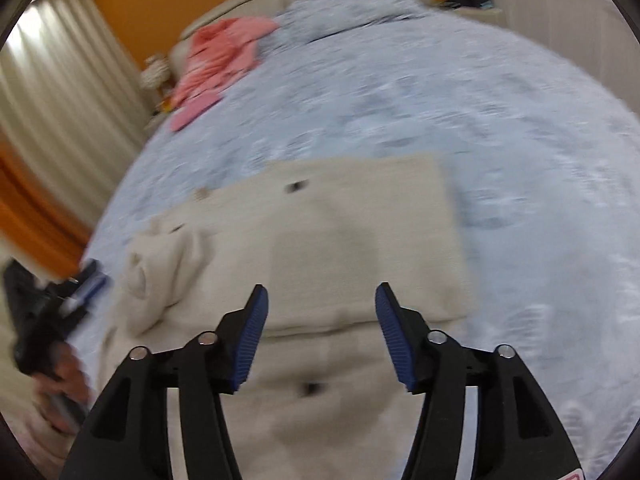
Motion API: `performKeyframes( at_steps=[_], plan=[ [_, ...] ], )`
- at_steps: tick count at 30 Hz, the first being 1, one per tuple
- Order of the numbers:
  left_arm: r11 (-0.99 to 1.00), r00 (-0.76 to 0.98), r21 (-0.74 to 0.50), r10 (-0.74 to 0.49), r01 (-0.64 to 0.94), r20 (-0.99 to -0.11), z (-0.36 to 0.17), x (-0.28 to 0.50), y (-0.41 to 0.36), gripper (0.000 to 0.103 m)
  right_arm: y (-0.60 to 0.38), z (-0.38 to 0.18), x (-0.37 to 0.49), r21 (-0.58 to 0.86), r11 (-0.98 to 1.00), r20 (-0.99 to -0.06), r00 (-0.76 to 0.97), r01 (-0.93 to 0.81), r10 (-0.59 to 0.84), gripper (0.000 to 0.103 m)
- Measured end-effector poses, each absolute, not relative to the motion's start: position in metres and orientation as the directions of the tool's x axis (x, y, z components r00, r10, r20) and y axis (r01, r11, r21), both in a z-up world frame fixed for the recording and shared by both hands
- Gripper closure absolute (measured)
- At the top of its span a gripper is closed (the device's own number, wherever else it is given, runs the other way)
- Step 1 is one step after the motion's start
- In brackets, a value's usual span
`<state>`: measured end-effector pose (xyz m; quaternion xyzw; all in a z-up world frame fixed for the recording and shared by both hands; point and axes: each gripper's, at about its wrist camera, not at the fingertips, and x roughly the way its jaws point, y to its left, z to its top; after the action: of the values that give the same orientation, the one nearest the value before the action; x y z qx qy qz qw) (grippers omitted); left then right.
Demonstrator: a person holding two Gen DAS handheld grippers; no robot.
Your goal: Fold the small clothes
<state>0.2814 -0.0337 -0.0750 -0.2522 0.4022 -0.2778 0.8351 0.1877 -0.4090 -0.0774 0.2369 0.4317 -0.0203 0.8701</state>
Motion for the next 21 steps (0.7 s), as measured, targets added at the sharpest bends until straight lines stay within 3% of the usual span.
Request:
performKeyframes(
  at_steps=[6, 9, 12, 15, 19, 21],
  plan=[
    [0.545, 0.595, -0.836, -0.655, -0.055, -0.466, -0.111, 0.27, 0.048, 0.038, -0.349, -0.103, 0.267, 0.566, 0.814, -0.72, 0.56, 0.131, 0.411, 0.045],
    [0.378, 0.608, -0.905, -0.677, -0.197, -0.415, -0.129, 0.272, 0.069, 0.036, -0.321, -0.111, 0.297, 0.559, 0.815, -0.747, 0.522, 0.156, 0.412, 0.045],
    [0.319, 0.622, -0.913, -0.669, -0.254, -0.407, -0.137, 0.268, 0.078, 0.036, -0.275, -0.085, 0.306, 0.419, 0.907, -0.757, 0.569, 0.043, 0.322, 0.043],
    [0.379, 0.617, -0.894, -0.652, -0.237, -0.44, -0.138, 0.267, 0.078, 0.036, -0.219, -0.071, 0.322, 0.248, 0.963, -0.783, 0.565, -0.103, 0.262, 0.029],
    [0.345, 0.614, -0.895, -0.651, -0.284, -0.446, -0.151, 0.274, 0.073, 0.036, -0.153, -0.092, 0.351, 0.106, 0.96, -0.859, 0.463, -0.258, 0.219, 0.023],
    [0.32, 0.618, -0.889, -0.639, -0.328, -0.458, -0.159, 0.279, 0.072, 0.036, -0.133, -0.118, 0.366, 0.023, 0.954, -0.896, 0.417, -0.3, 0.153, 0.025]
  ],
)
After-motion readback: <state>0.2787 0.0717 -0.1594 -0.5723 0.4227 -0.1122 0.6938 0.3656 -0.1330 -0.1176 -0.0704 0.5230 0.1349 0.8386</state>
